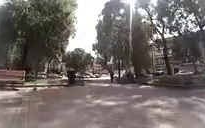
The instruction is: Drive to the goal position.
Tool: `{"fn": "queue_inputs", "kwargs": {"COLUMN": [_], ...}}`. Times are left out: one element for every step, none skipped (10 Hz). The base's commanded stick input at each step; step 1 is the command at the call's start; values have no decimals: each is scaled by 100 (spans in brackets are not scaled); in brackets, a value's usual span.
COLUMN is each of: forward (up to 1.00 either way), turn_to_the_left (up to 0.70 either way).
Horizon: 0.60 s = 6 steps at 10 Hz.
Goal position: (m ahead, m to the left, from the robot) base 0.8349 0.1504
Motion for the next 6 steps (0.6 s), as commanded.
{"fn": "queue_inputs", "kwargs": {"forward": [70, 70, 70, 70, 70, 70], "turn_to_the_left": [-7, -1, 0, 0, 0, 0]}}
